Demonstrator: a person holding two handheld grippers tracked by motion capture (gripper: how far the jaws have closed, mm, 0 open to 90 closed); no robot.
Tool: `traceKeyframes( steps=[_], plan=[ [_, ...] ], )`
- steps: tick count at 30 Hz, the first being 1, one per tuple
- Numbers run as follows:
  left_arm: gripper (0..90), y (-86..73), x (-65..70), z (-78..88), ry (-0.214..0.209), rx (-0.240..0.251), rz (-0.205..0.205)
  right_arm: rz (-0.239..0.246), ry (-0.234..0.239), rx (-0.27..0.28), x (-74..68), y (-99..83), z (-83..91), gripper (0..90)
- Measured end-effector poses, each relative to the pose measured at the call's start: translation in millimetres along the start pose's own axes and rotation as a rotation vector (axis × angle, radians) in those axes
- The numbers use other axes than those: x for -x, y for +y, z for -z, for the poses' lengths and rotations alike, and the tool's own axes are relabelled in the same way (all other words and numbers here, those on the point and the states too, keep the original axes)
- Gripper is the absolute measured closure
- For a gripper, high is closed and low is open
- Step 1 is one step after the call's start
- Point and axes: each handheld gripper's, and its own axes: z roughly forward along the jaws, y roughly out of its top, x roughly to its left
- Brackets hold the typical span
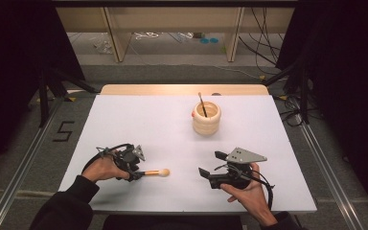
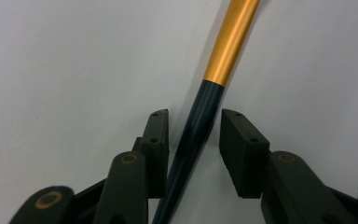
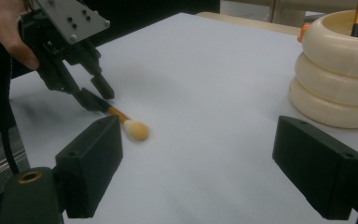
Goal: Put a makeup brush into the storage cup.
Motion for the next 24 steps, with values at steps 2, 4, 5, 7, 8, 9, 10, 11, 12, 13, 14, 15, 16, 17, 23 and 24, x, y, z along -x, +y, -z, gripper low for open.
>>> traceKeyframes(
  steps=[2, 4, 5, 7, 8, 9, 10, 11, 12, 13, 14, 15, 16, 17, 23, 24],
  plan=[
    [65.2, 0.0, 1.6, -0.1, -0.009, -0.012, 0.019, 0.0, 0.007, -0.007, 0.0, 0.2, 0.2, 16.7],
    [66.4, 0.5, 1.8, -0.2, -0.013, -0.012, 0.021, 0.003, 0.005, -0.006, 0.1, 0.1, -0.1, 16.8],
    [67.8, 1.0, 0.0, 1.0, -0.015, -0.034, -0.007, 0.002, 0.006, -0.006, 0.1, 0.1, -0.1, 16.8],
    [69.7, 1.5, -0.3, 1.3, -0.017, -0.041, -0.012, 0.008, 0.001, -0.002, 0.4, -0.1, -0.7, 16.8],
    [70.5, 1.8, -1.1, 1.0, -0.015, -0.041, -0.018, 0.002, 0.006, -0.007, 0.1, 0.1, -0.1, 16.8],
    [71.0, 2.4, -2.1, 0.7, -0.019, -0.044, -0.029, 0.002, 0.006, -0.007, 0.1, 0.1, -0.1, 16.8],
    [71.4, 2.3, -0.9, 1.0, -0.021, -0.046, -0.011, 0.002, 0.006, -0.007, 0.1, 0.1, -0.1, 16.9],
    [71.8, 2.6, -1.7, 0.9, -0.02, -0.045, -0.019, 0.001, -0.001, -0.001, -0.3, -0.1, -0.2, 16.8],
    [72.3, 2.8, -2.0, 1.0, -0.021, -0.05, -0.019, 0.002, 0.002, -0.002, -0.3, -0.1, -0.3, 16.8],
    [72.8, 2.9, -2.0, 1.2, -0.021, -0.052, -0.016, 0.001, 0.002, -0.002, -0.3, -0.1, -0.2, 16.8],
    [73.4, 3.0, -2.3, 1.3, -0.022, -0.058, -0.017, 0.001, 0.002, -0.002, -0.4, 0.0, -0.2, 16.8],
    [73.9, 2.9, -2.7, 0.8, -0.026, -0.055, -0.023, 0.001, 0.002, -0.001, -0.4, -0.1, -0.2, 16.8],
    [74.1, 2.9, -2.7, 1.1, -0.029, -0.06, -0.022, 0.002, 0.002, -0.002, -0.3, -0.1, -0.2, 16.8],
    [74.0, 2.7, -2.9, 0.9, -0.031, -0.06, -0.021, 0.001, 0.001, -0.002, -0.3, -0.1, 0.0, 16.8],
    [74.1, 3.3, -4.0, 0.7, -0.037, -0.076, 0.002, 0.001, 0.005, -0.006, -0.4, 0.0, -0.1, 16.9],
    [74.1, 3.3, -4.2, 0.7, -0.037, -0.077, 0.003, 0.001, 0.005, -0.006, -0.6, 0.0, -0.1, 16.9]
  ],
)
